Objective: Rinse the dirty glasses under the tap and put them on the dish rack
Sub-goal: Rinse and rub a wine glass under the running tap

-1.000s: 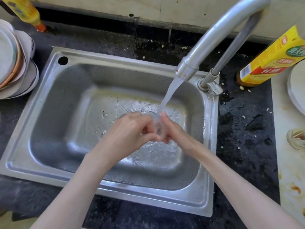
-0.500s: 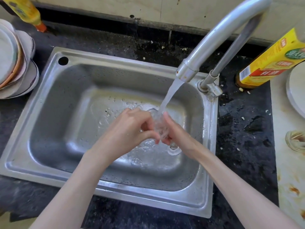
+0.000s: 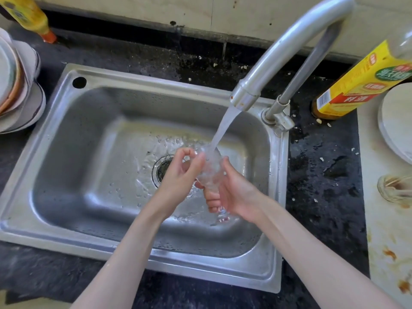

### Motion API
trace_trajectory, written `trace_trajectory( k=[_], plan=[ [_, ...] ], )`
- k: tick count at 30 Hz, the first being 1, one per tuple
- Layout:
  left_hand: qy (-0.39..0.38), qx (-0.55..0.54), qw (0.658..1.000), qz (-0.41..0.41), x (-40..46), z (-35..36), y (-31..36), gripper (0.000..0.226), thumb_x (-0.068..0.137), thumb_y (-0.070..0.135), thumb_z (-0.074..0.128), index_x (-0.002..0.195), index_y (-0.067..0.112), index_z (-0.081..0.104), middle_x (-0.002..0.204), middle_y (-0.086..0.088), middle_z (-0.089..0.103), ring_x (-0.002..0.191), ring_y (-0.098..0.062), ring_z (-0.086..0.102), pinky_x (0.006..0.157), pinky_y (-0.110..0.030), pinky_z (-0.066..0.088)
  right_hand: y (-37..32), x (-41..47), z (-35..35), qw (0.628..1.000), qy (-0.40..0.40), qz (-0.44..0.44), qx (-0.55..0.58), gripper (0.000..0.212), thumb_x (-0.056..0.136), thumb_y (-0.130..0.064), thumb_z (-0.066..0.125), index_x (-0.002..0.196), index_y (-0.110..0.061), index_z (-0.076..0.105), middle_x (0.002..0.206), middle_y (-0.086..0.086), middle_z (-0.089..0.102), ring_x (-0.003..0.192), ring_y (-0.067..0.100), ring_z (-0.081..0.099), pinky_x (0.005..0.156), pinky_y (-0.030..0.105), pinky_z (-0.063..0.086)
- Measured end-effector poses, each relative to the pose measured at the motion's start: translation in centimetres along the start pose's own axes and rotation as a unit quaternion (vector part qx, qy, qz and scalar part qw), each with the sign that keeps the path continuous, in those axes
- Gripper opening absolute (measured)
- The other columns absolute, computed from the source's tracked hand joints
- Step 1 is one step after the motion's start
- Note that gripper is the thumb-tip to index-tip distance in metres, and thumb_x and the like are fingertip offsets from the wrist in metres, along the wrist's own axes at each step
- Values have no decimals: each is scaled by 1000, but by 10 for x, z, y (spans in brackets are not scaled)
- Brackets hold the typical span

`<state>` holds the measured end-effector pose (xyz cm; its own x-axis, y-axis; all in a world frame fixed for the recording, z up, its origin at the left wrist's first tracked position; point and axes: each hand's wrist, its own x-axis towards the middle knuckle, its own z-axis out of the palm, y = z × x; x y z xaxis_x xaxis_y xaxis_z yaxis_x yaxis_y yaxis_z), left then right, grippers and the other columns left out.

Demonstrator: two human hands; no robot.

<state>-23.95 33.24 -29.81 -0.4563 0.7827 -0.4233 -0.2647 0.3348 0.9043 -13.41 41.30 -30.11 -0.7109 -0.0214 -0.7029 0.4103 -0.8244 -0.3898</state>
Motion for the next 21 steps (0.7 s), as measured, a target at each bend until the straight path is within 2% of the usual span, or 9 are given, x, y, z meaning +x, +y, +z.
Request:
trace_trajectory(
  k=[2, 5, 7, 10, 13, 15, 18, 21],
  plan=[
    [23, -47, 998, -30, 8, 3, 1, 18, 93, 31, 48, 94, 15, 39, 65, 2, 63, 54, -10, 56, 53, -20, 46, -3, -7, -2, 995, 51, -26, -77, 74, 96, -60, 10, 108, -8, 62, 48, 0, 42, 43, 12, 43, 51, 24, 37],
    [65, -150, 981, -101, 19, 1, 0, 20, 93, 34, 49, 95, 16, 41, 78, -6, 67, 67, -21, 65, 67, -35, 54, -9, -21, -1, 983, 101, -54, -142, 37, 102, -28, 35, 100, -2, 61, 55, 1, 55, 52, 13, 54, 57, 22, 50],
    [64, -195, 969, -136, 21, -1, -1, 24, 94, 34, 48, 104, 13, 42, 85, -11, 66, 67, -22, 67, 64, -36, 55, -12, -26, 2, 986, 96, -51, -125, 23, 99, -14, 42, 101, -1, 60, 59, 3, 58, 53, 13, 55, 58, 20, 52],
    [76, -230, 954, -176, 25, -2, -3, 35, 96, 35, 44, 116, 6, 44, 86, -16, 62, 60, -21, 67, 52, -31, 55, -15, -25, 6, 995, 90, -41, -31, 22, 99, -16, 42, 103, -2, 58, 64, 8, 61, 50, 13, 58, 56, 20, 51],
    [117, -267, 926, -239, 27, -11, -6, 32, 97, 38, 41, 101, 7, 49, 75, -15, 65, 53, -21, 66, 47, -26, 50, -19, -21, 11, 995, 76, -59, 11, 33, 102, -25, 36, 96, -3, 60, 74, 12, 66, 59, 16, 65, 65, 25, 55],
    [133, -318, 895, -282, 27, -19, -10, 32, 97, 39, 42, 106, 8, 47, 87, -20, 64, 58, -26, 67, 51, -32, 54, -21, -19, 15, 994, 71, -85, 20, 27, 100, -20, 42, 92, -3, 62, 76, 14, 69, 66, 19, 69, 70, 29, 57],
    [143, -372, 858, -323, 26, -25, -16, 46, 94, 37, 49, 131, 11, 41, 120, -28, 52, 60, -34, 68, 43, -37, 54, -21, -15, 20, 990, 83, -110, 35, 18, 95, -11, 50, 97, 2, 63, 78, 16, 68, 68, 22, 70, 67, 29, 60],
    [158, -394, 844, -328, 26, -25, -16, 51, 94, 36, 50, 138, 14, 38, 120, -28, 52, 54, -35, 67, 39, -37, 52, -14, -13, 17, 986, 97, -133, 15, 21, 92, -11, 56, 104, 6, 63, 77, 12, 66, 65, 19, 69, 66, 28, 59]
  ],
)
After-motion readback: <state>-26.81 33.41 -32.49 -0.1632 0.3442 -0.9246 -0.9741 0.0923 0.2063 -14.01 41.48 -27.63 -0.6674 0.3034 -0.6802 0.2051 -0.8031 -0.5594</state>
